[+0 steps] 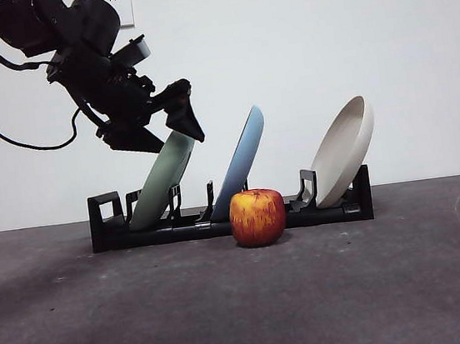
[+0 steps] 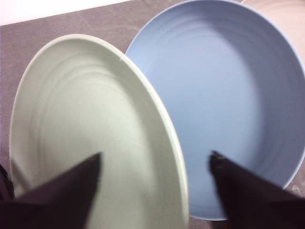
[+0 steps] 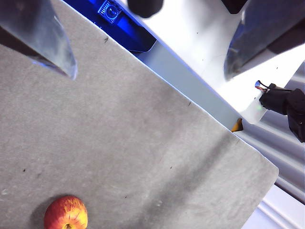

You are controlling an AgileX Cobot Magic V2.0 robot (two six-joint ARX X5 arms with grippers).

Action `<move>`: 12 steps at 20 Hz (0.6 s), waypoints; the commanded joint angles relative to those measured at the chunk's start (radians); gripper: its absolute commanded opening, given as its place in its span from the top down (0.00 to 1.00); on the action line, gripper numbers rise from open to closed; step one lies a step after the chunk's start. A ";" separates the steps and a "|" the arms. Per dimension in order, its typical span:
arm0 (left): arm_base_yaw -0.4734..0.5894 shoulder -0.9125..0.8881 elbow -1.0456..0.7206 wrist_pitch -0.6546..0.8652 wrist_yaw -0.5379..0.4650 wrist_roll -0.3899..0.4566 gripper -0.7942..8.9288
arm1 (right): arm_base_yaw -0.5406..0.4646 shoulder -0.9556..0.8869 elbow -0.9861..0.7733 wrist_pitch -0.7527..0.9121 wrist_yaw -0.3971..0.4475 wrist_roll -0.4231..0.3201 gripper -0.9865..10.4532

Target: Take the green plate from the plate rack,put the plate on the table,take the apple from the table,put the apple in the plate

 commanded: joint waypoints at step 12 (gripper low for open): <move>-0.003 -0.024 0.002 0.004 0.103 -0.010 0.93 | 0.002 0.001 0.001 0.006 0.000 0.003 0.34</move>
